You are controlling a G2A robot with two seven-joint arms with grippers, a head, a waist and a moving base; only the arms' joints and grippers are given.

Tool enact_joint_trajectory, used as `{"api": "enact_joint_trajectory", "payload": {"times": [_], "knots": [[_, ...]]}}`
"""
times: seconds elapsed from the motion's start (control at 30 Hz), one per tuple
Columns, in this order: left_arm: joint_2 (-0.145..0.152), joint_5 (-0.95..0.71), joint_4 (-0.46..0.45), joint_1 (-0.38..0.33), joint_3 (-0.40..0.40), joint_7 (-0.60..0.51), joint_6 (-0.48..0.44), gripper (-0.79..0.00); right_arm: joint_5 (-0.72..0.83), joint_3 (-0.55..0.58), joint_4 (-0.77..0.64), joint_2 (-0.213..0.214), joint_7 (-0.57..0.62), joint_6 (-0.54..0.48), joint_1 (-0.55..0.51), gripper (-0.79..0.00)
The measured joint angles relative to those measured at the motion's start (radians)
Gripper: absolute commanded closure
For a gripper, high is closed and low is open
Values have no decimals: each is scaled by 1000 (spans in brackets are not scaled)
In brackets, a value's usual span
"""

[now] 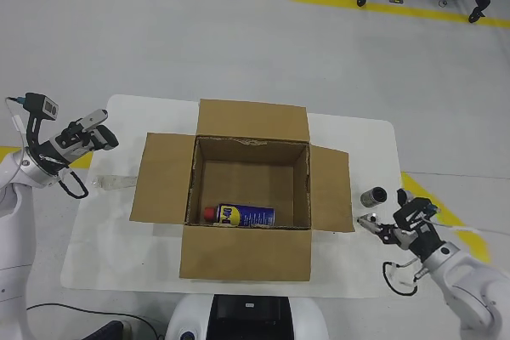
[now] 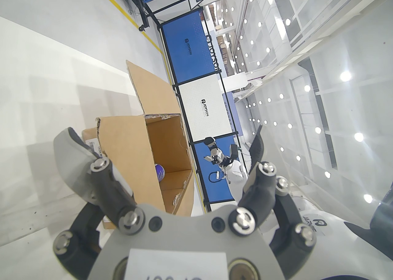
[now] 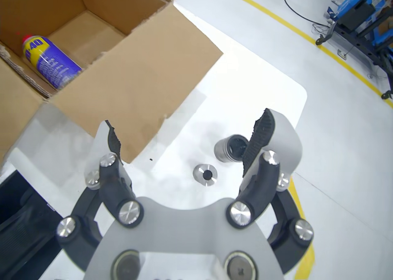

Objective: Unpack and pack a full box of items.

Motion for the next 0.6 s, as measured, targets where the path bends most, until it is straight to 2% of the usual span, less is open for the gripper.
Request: {"api": "enact_joint_trajectory", "payload": {"times": [0.27, 0.6], "knots": [[0, 0, 0, 0, 0, 0, 0, -785, -11, 2, 114, 3, 35, -6, 3, -785], [0, 0, 0, 0, 0, 0, 0, -785, 29, -78, 268, 0, 81, 1, 80, -785]]}}
